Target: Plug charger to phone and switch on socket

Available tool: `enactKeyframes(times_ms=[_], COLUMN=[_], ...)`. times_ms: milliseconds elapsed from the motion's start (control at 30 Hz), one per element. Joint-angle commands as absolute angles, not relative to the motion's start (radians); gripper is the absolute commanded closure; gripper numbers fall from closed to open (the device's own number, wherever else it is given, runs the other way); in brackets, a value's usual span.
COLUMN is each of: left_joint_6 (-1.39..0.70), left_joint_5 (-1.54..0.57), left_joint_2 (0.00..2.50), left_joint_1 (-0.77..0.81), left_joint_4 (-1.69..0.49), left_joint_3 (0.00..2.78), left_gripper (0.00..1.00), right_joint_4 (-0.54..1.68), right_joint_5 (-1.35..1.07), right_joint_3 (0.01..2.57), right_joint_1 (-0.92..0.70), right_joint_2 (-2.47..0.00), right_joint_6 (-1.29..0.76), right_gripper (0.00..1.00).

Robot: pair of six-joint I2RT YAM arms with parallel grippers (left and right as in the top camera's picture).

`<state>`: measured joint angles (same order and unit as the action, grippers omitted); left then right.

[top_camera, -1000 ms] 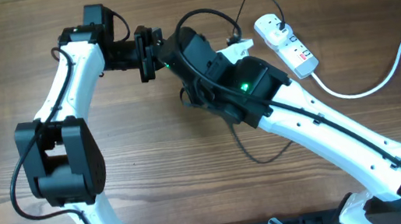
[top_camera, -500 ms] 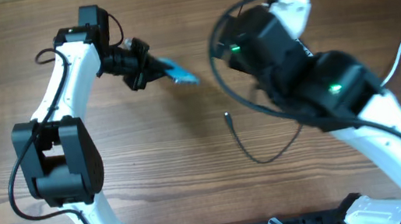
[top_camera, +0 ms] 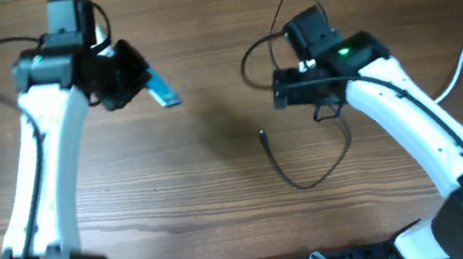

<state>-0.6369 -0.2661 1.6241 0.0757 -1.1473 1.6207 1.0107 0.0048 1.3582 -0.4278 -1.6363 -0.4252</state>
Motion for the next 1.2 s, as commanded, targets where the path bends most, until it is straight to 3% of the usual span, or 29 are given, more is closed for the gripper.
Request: enactKeyframes(times_ms=[0,67,233,300,600,933,1033,1167], left_joint_6=[-0.644,-0.644,-0.671,-0.670,-0.689,-0.689,-0.689,-0.689], left_joint_5=[0.047,0.071,0.073,0.073,0.069,0.069,0.069,0.069], left_joint_2=[1.589,1.599,1.605,1.605,1.605,1.605,1.605,1.605], left_joint_1=[0.072,0.072,0.069,0.069,0.069,0.069,0.069,0.069], left_joint_4=[-1.220,-1.254,-1.272,-1.272,-1.258,-1.249,-1.249,-1.250], left_joint_3=[1.635,1.634,1.634,1.634,1.634,1.634,1.634,1.634], left_gripper=[0.96,0.96,0.96,0.96,0.96,0.96,0.96,0.96], right_joint_4=[0.994,0.991,0.900,0.882,0.838,0.775,0.761,0.762], right_joint_5=[-0.106,-0.104,-0.098,-0.099,-0.080,-0.016,-0.016,-0.027], right_joint_3=[1.324,1.309,1.229,1.216,1.214,1.165,1.165,1.164], right_joint_1=[-0.479,-0.510,-0.557,-0.558,-0.609,-0.634,-0.634,-0.636], right_joint_2=[-1.671,-1.695,-1.756,-1.787,-1.931,-1.942,-1.942,-1.942], right_joint_6=[-0.316,-0.316,-0.314,-0.315,-0.345,-0.396,-0.396,-0.396], right_gripper=[0.18,0.41,0.44,0.54,0.61,0.64,0.70,0.71])
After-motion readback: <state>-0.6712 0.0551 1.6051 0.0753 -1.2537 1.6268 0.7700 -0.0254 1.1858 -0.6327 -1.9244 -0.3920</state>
